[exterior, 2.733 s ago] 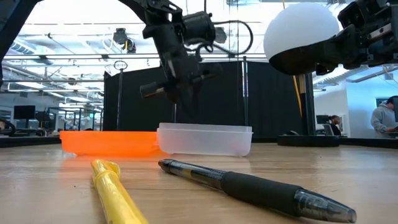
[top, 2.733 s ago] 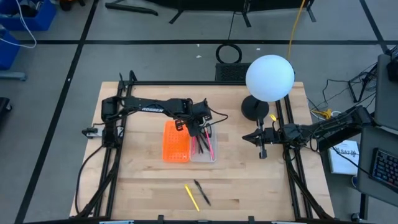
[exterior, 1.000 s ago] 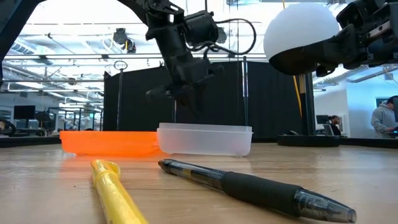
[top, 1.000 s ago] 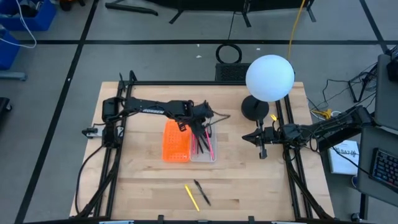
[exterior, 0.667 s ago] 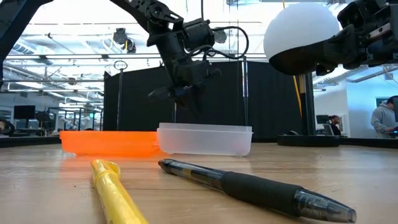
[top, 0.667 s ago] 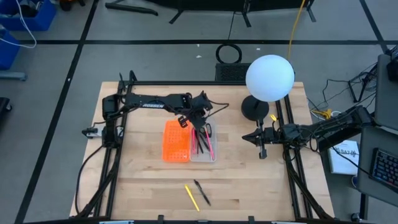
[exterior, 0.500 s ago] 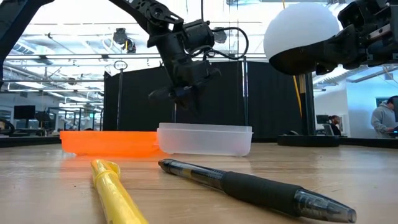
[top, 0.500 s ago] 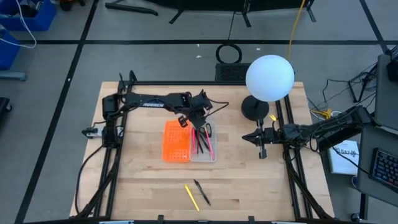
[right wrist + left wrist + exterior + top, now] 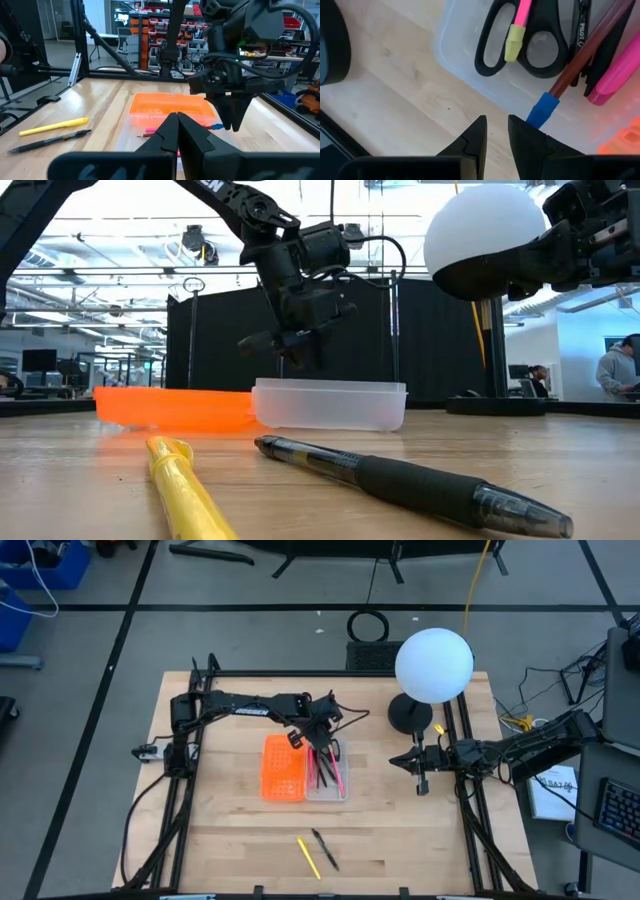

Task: Pick & place school supplies into a supply box
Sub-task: Put the brown pencil into the transparent supply box, then adjust the transparent supply box

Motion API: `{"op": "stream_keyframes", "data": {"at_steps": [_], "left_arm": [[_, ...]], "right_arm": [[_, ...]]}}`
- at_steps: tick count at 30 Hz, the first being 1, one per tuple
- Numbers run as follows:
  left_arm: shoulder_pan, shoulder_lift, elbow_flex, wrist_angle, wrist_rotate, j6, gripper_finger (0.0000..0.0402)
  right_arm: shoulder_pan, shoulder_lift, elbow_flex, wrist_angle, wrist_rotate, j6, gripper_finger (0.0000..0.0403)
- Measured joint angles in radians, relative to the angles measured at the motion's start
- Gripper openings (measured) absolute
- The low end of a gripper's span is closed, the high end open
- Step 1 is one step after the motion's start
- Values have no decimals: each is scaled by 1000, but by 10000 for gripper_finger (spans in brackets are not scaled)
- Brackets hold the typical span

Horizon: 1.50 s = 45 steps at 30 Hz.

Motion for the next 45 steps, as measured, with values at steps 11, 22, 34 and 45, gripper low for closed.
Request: {"op": "stream_keyframes", "data": {"at_steps": [11, 22, 34, 45], "left_arm": [[-40, 0, 0, -20, -9, -37, 87], [-101, -4, 0, -56, -61, -41, 87], [-400, -19, 0, -260, -60, -339, 88], [-674, -19, 0, -219, -144, -648, 88]], "right_arm": [[0, 0, 0, 0, -1, 6, 0], [0, 0, 0, 0, -2, 6, 0], [0, 0, 0, 0, 70, 8, 0], [0, 0, 0, -3, 73, 163, 0]]}}
